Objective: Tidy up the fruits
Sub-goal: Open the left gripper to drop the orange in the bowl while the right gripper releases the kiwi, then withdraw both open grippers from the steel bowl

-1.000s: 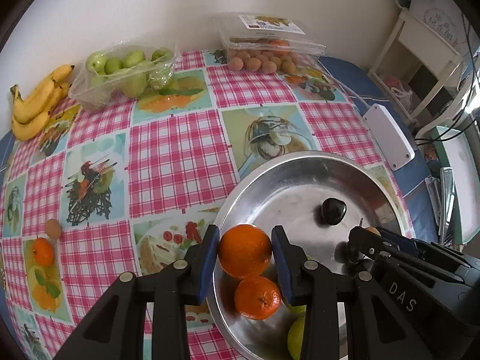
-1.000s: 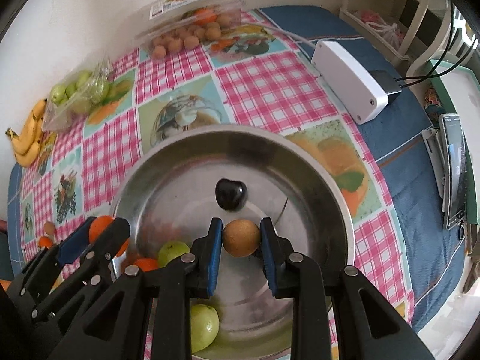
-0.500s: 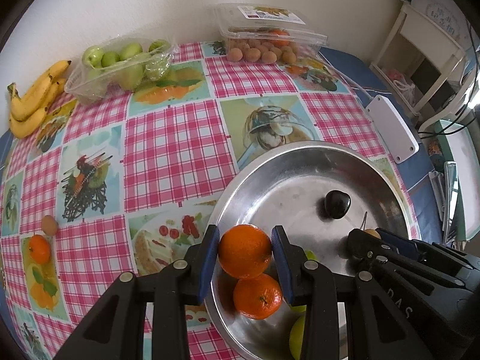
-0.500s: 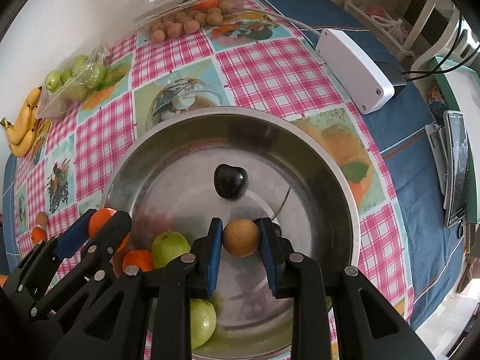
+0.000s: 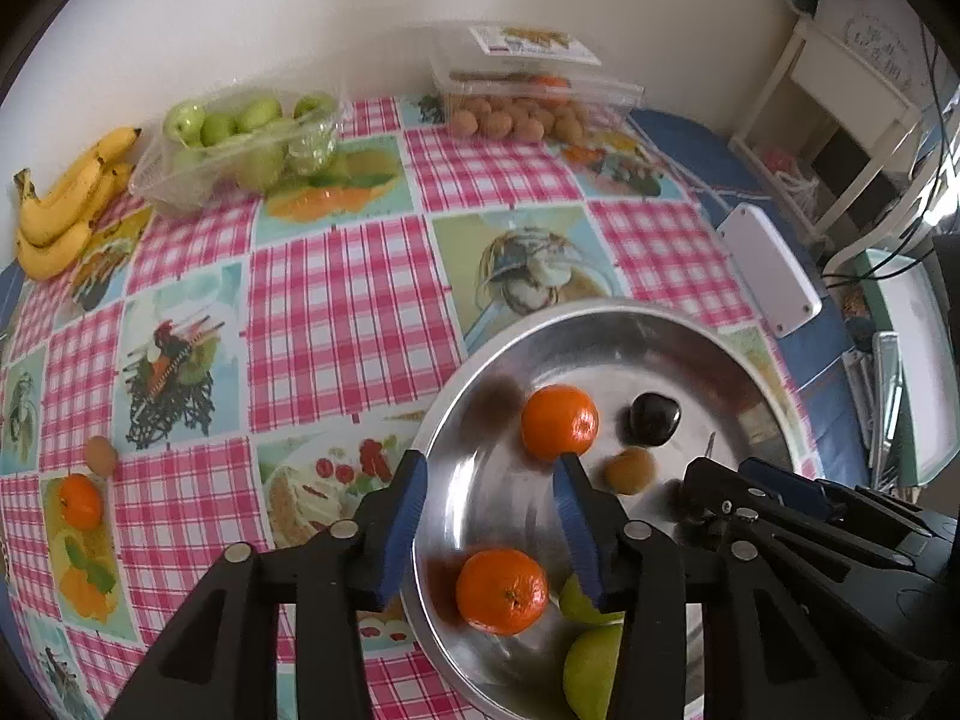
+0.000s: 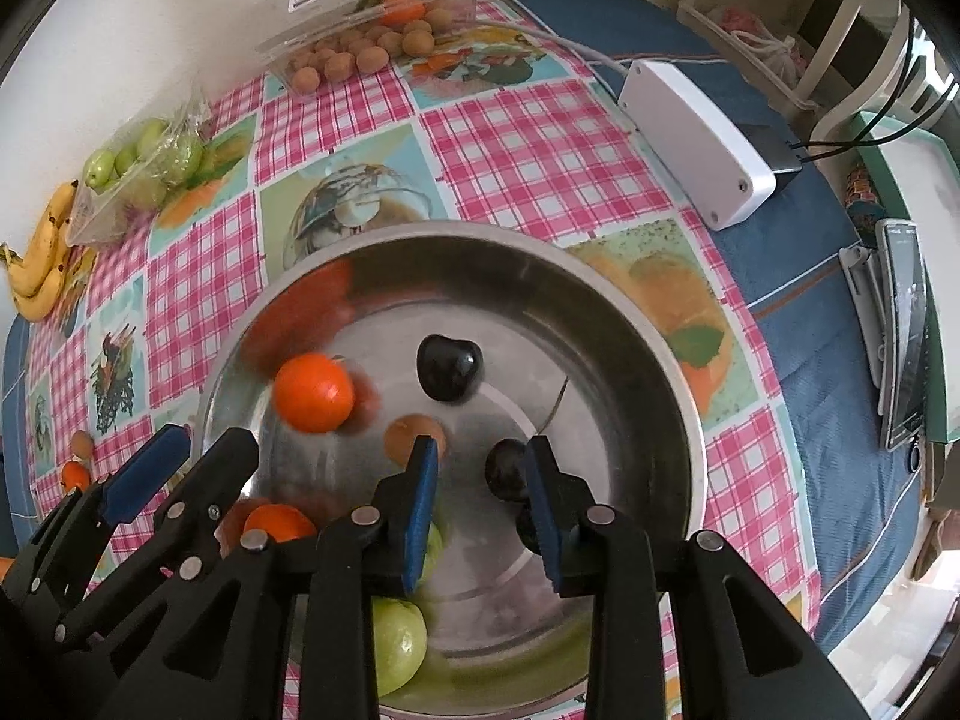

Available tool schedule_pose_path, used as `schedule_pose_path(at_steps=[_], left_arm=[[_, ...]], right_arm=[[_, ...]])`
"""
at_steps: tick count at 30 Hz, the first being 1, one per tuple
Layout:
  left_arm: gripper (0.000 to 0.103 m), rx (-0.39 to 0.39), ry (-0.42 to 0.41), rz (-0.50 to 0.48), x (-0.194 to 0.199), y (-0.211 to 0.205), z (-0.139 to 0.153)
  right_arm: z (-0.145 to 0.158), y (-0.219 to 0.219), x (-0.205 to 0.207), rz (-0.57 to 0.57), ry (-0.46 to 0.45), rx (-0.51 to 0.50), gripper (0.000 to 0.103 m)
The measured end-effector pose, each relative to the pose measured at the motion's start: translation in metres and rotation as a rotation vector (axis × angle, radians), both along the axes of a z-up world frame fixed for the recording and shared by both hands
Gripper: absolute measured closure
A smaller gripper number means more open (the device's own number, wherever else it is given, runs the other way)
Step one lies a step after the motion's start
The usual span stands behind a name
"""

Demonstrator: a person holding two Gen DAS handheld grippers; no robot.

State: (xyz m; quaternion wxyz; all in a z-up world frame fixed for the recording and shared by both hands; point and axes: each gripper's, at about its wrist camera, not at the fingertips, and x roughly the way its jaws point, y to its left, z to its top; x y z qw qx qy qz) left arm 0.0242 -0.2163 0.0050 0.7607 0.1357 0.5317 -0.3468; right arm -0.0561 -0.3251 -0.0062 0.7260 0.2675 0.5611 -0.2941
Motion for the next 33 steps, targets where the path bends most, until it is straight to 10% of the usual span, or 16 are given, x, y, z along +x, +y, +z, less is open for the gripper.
schedule_pose_path(at_steps=[30, 33], left_arm=[[0.036, -0.011, 0.054, 0.283, 0.065, 0.07, -0.007], [0.03, 0.013, 0.054, 0.29, 0.065, 0.069, -0.011]], right_arm=[[0.008, 0.004, 0.009, 0.044, -0.018, -0.021, 0.072], [0.007, 0.003, 0.009, 0.037, -0.014, -0.03, 0.058]])
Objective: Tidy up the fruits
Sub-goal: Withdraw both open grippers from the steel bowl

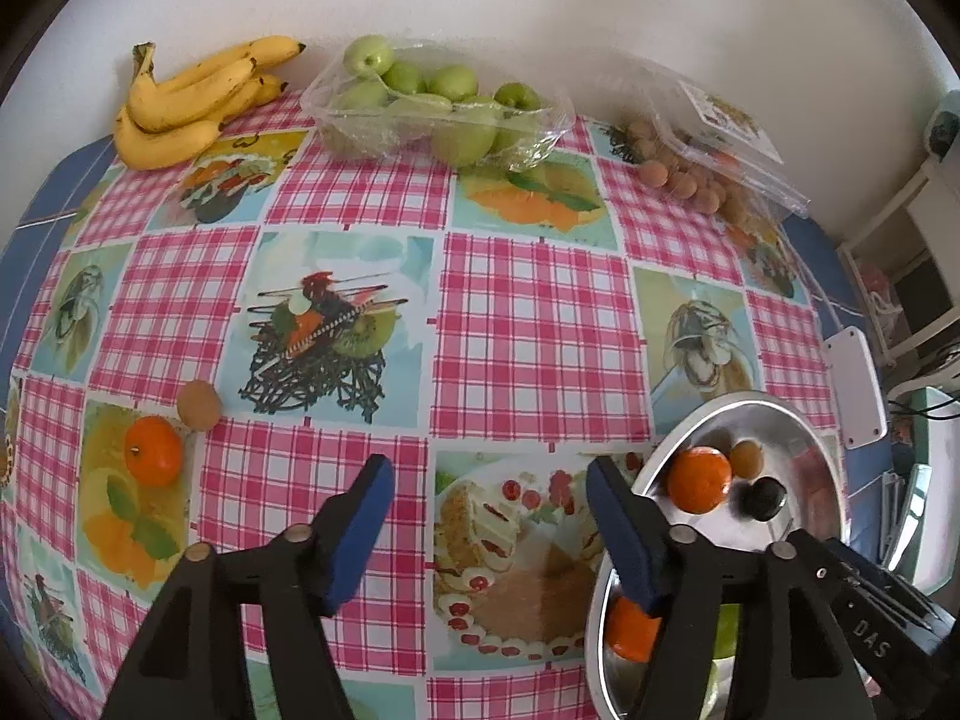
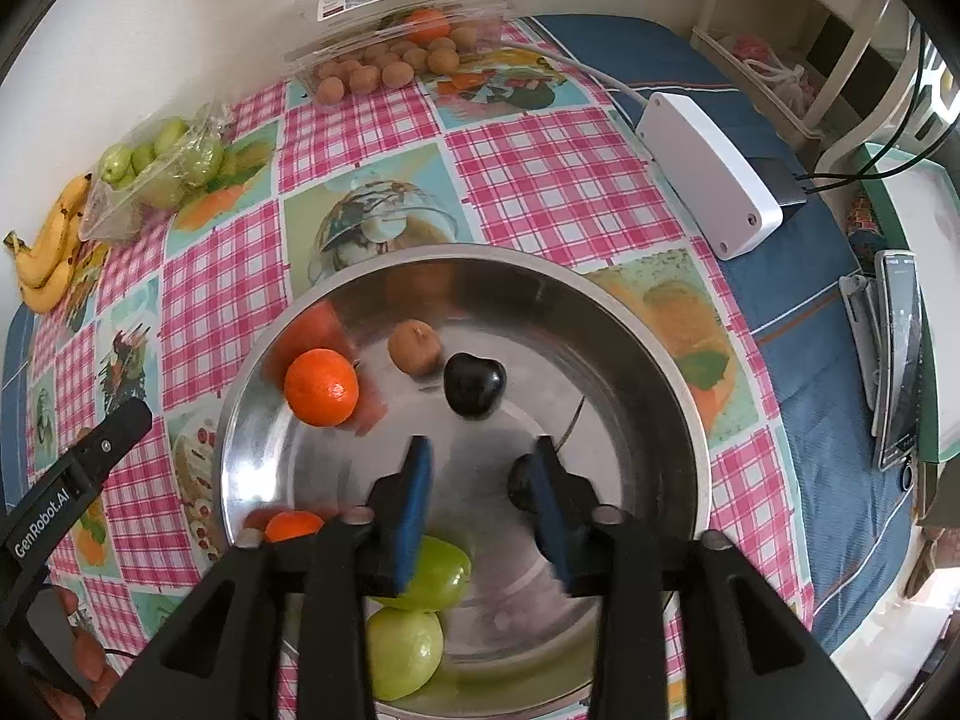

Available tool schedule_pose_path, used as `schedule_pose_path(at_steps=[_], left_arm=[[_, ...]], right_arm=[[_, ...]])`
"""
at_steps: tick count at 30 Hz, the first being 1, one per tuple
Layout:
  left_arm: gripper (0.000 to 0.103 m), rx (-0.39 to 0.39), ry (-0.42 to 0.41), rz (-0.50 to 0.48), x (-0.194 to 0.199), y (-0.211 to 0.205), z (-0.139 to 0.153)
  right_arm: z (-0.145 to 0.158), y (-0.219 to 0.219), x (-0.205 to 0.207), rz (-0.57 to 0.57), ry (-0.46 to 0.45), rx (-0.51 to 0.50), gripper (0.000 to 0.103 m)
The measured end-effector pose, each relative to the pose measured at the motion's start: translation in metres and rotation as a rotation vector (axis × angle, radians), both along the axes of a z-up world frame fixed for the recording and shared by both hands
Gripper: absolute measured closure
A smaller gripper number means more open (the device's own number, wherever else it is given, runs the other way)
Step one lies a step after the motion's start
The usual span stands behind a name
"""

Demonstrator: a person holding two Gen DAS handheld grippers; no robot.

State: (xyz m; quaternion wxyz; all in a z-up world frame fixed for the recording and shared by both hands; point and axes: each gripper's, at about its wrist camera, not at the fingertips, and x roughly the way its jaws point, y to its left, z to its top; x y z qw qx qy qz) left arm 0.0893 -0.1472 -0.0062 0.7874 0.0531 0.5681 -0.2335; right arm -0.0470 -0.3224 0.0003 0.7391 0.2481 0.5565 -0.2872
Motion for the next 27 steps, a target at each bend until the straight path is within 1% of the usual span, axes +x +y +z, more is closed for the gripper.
schedule_pose_path(at_steps=[1, 3, 4, 5, 7, 9, 11, 13, 15, 16, 18, 19, 20, 27], left_arm=[[0.029, 0.006, 0.002, 0.002, 0.0, 0.0, -0.001], [0.025, 0.02, 0.005, 0.006, 0.0, 0.0, -0.004], [0.024, 0.028, 0.005, 0.008, 0.0, 0.0, -0.006], [0.021, 0.037, 0.004, 0.01, 0.001, 0.0, -0.007], [0.016, 0.05, -0.002, 0.017, 0.001, 0.001, -0.009], [0.013, 0.062, -0.006, 0.024, 0.002, 0.002, -0.01], [0.011, 0.07, -0.008, 0.03, 0.003, 0.002, -0.011], [0.007, 0.078, -0.014, 0.034, 0.004, 0.003, -0.012], [0.0, 0.084, -0.027, 0.039, 0.004, 0.004, -0.012], [0.0, 0.087, -0.034, 0.041, 0.004, 0.004, -0.012], [0.0, 0.096, -0.047, 0.042, 0.004, 0.004, -0.012], [0.0, 0.099, -0.051, 0.043, 0.004, 0.004, -0.012], [0.0, 0.103, -0.054, 0.045, 0.004, 0.004, -0.012], [0.0, 0.103, -0.063, 0.043, 0.004, 0.005, -0.011]], right_arm=[[0.0, 0.0, 0.0, -0.002, -0.002, -0.001, 0.051], [-0.001, 0.0, 0.0, -0.004, -0.007, -0.002, 0.048], [-0.002, -0.001, 0.0, -0.004, -0.008, -0.001, 0.045], [-0.003, 0.0, 0.0, -0.006, -0.008, -0.002, 0.038], [-0.004, 0.0, 0.0, -0.009, -0.009, -0.001, 0.033], [-0.006, -0.001, 0.0, -0.013, -0.014, 0.006, 0.03], [-0.007, -0.002, 0.0, -0.017, -0.015, 0.008, 0.024], [-0.007, -0.002, 0.0, -0.017, -0.014, 0.007, 0.023], [-0.008, -0.002, 0.0, -0.016, -0.016, 0.01, 0.023], [-0.008, -0.003, 0.0, -0.016, -0.016, 0.01, 0.023], [-0.008, -0.003, 0.0, -0.015, -0.021, 0.009, 0.015], [-0.008, -0.003, 0.0, -0.014, -0.023, 0.008, 0.007], [-0.008, -0.003, 0.0, -0.014, -0.027, 0.004, 0.004], [-0.008, -0.002, -0.001, -0.014, -0.021, 0.003, 0.003]])
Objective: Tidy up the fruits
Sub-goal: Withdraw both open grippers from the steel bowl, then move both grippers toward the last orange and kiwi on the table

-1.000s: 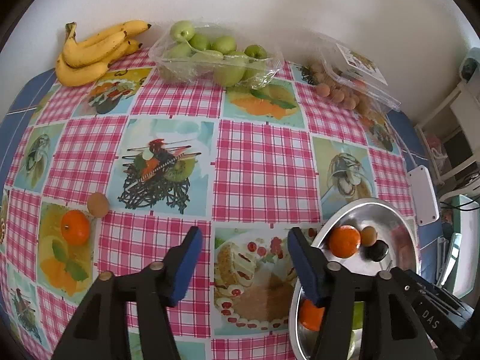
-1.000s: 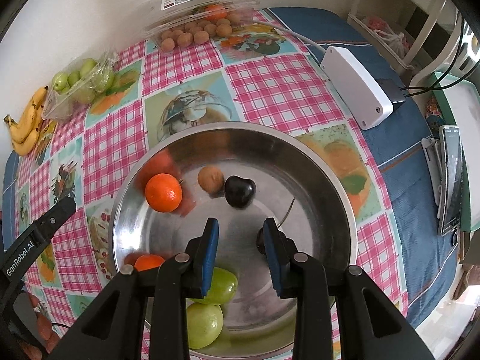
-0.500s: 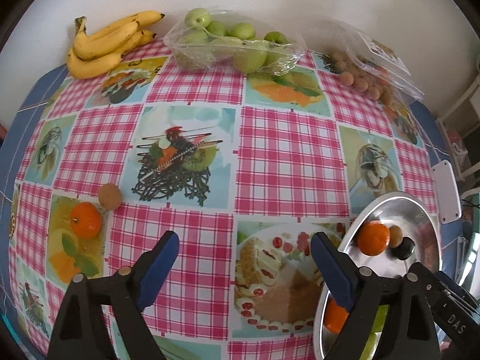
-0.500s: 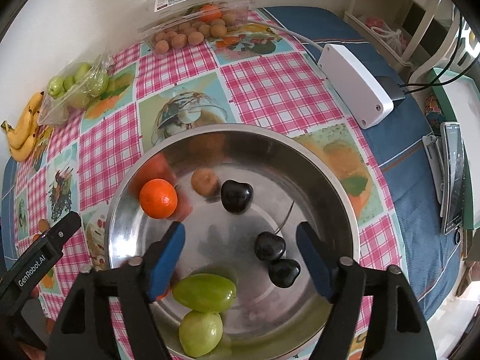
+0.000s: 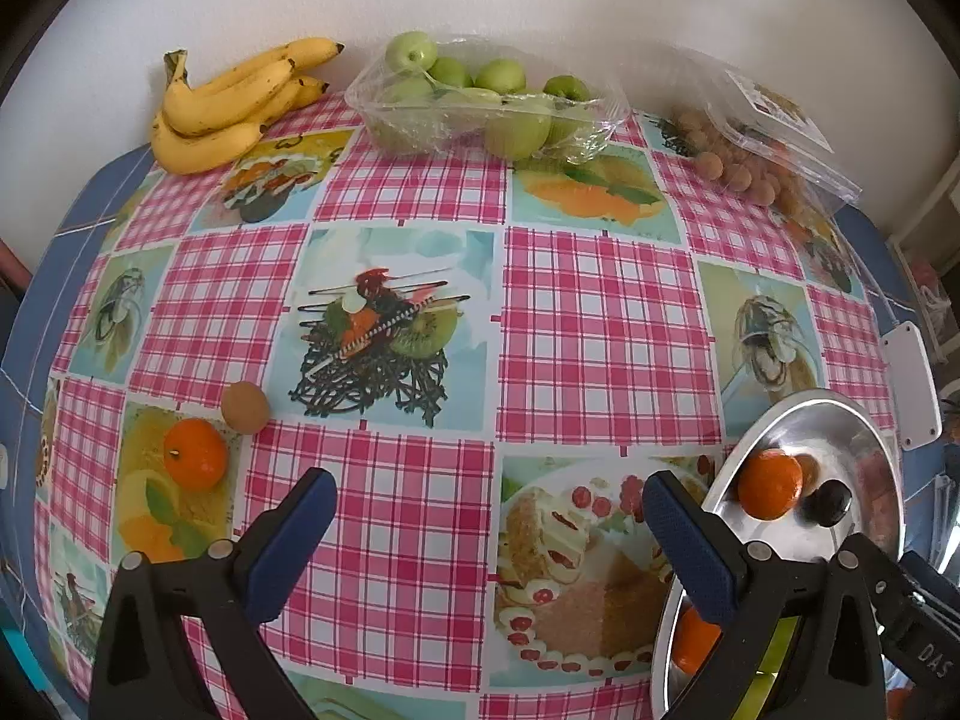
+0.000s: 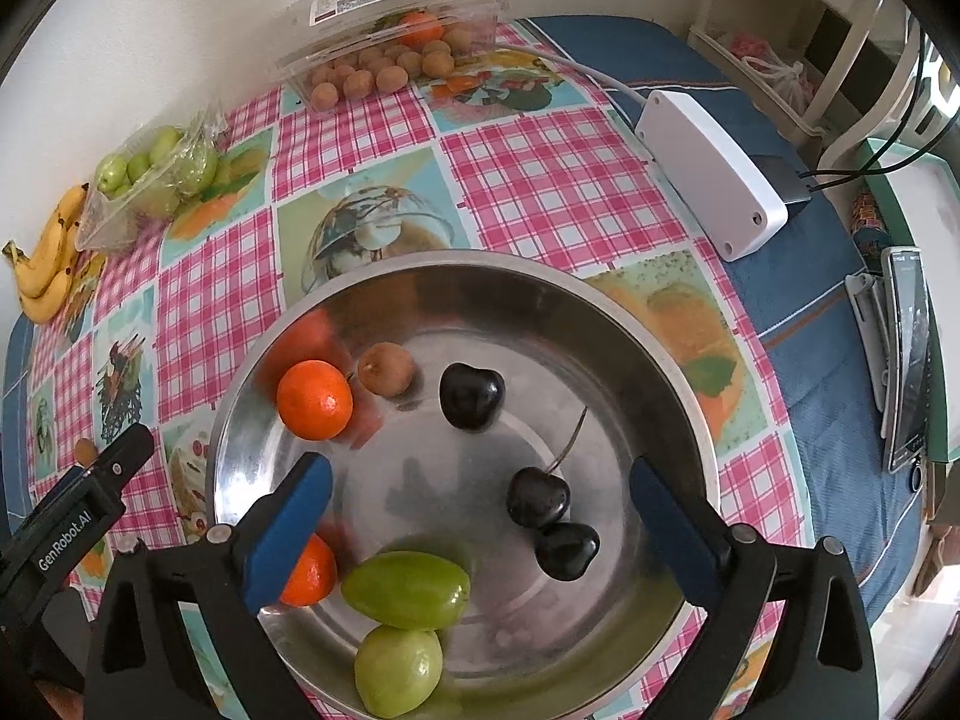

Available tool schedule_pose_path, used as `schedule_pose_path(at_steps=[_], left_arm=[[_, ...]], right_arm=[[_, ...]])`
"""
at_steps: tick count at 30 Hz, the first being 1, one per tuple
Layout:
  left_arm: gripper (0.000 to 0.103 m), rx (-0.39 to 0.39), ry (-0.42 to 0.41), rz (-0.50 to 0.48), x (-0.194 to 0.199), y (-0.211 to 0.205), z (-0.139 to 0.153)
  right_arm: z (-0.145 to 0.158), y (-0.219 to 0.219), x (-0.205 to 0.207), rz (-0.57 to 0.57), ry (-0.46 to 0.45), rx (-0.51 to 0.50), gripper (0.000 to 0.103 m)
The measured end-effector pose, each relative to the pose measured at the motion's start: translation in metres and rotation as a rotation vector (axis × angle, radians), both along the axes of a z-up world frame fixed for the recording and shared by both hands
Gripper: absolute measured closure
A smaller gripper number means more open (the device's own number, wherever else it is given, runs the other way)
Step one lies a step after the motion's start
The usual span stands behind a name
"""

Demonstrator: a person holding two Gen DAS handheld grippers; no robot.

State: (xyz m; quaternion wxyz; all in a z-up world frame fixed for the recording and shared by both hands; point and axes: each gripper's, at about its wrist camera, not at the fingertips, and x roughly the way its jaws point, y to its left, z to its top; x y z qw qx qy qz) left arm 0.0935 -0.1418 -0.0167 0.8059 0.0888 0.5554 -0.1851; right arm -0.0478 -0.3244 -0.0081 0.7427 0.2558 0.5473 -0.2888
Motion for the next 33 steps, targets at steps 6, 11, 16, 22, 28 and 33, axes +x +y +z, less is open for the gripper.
schedule_pose_path(at_steps=[6, 11, 16, 22, 28, 33], left_arm=[[0.0, -0.016, -0.007, -0.013, -0.003, 0.001, 0.005], [0.0, -0.02, -0.028, -0.032, -0.006, 0.005, 0.012], [0.0, -0.029, -0.041, -0.037, -0.01, 0.014, 0.019], [0.0, -0.004, -0.062, -0.041, -0.012, 0.028, 0.023], [0.0, 0.019, -0.072, -0.014, -0.009, 0.052, 0.024], [0.0, 0.011, -0.089, 0.021, -0.005, 0.076, 0.03]], right_arm=[[0.002, 0.003, 0.002, 0.017, 0.007, -0.001, 0.003], [0.003, 0.005, 0.001, 0.025, 0.007, 0.006, 0.003], [0.007, 0.01, 0.002, 0.043, 0.009, 0.007, 0.003], [0.011, 0.022, 0.005, 0.067, 0.011, -0.002, 0.003], [0.014, 0.043, 0.011, 0.094, 0.001, -0.005, 0.003], [0.016, 0.065, 0.019, 0.135, 0.003, -0.014, 0.003]])
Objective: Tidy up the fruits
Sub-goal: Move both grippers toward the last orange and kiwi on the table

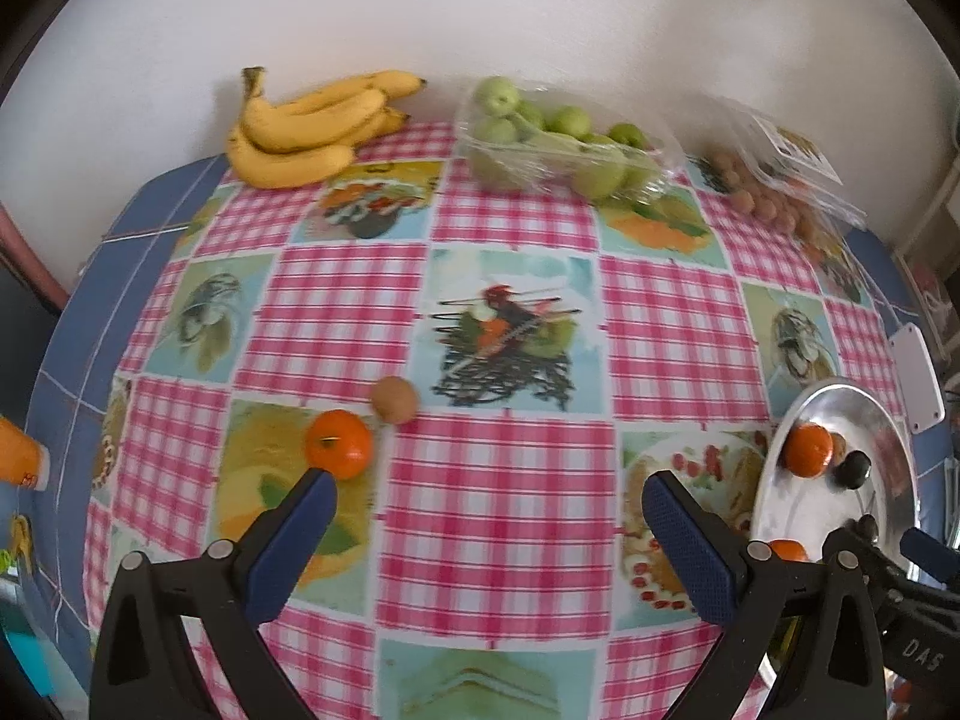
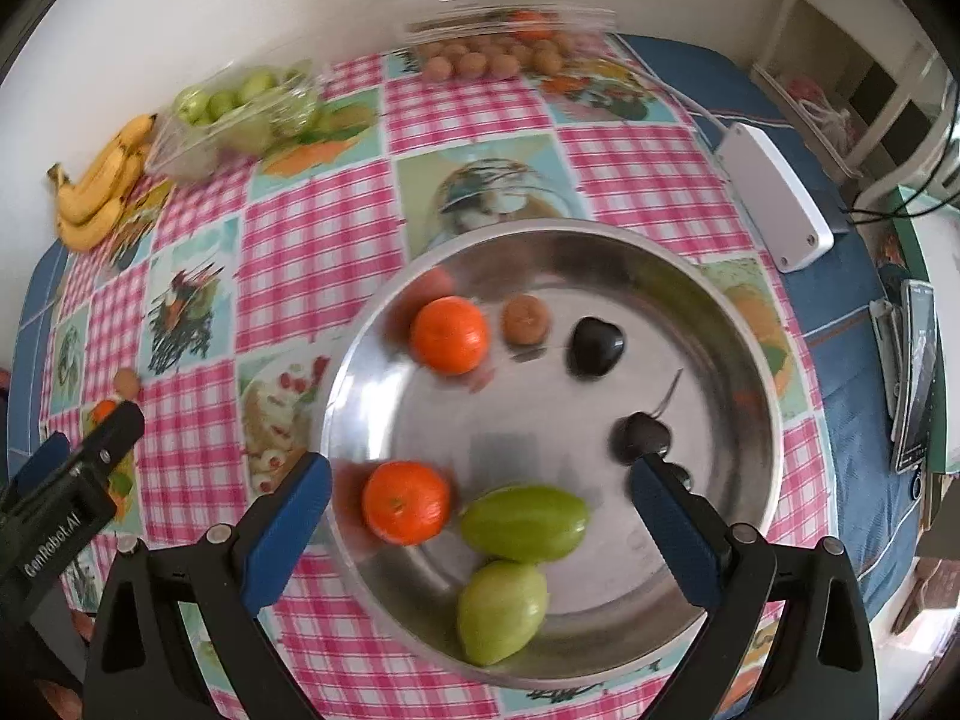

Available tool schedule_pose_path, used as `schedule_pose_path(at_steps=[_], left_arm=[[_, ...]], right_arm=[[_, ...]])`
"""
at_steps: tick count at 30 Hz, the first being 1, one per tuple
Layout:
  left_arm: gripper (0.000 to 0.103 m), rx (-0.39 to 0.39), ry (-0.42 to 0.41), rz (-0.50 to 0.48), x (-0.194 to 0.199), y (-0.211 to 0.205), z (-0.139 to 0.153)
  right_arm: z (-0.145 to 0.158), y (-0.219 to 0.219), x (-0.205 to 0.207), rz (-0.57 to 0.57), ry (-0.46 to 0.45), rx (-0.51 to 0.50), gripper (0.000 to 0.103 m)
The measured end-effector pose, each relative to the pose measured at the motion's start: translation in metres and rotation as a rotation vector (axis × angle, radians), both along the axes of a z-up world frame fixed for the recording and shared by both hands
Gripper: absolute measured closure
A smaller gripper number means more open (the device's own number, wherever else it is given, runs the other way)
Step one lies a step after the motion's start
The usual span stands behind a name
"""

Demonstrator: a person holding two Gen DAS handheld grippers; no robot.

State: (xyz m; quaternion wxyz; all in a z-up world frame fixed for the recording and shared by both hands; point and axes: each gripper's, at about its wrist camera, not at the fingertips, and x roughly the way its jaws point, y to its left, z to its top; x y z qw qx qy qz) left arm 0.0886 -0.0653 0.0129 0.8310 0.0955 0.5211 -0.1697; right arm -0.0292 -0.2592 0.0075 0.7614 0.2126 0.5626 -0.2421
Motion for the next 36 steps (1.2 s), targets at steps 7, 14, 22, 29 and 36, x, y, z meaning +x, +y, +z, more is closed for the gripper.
schedule_pose_path(at_steps=[7, 14, 22, 29, 36], left_arm=[[0.0, -0.005, -0.006, 0.036, 0.005, 0.029, 0.004], [0.0, -0.015, -0.013, 0.106, 0.014, 0.065, 0.007], [0.0, -0.051, -0.006, 0.183, 0.025, 0.1, 0.009], [0.0, -0.055, 0.014, 0.232, 0.031, 0.117, 0.003], [0.0, -0.057, 0.069, 0.282, 0.04, 0.124, -0.015]], right_arm=[[0.002, 0.03, 0.015, 0.071, 0.006, -0.028, 0.003], [0.001, 0.055, 0.033, 0.118, 0.008, -0.029, 0.003], [-0.005, 0.083, 0.053, 0.178, 0.012, -0.023, 0.003], [-0.012, 0.103, 0.068, 0.222, 0.02, -0.015, 0.003], [-0.021, 0.116, 0.082, 0.256, -0.008, 0.008, 0.003]])
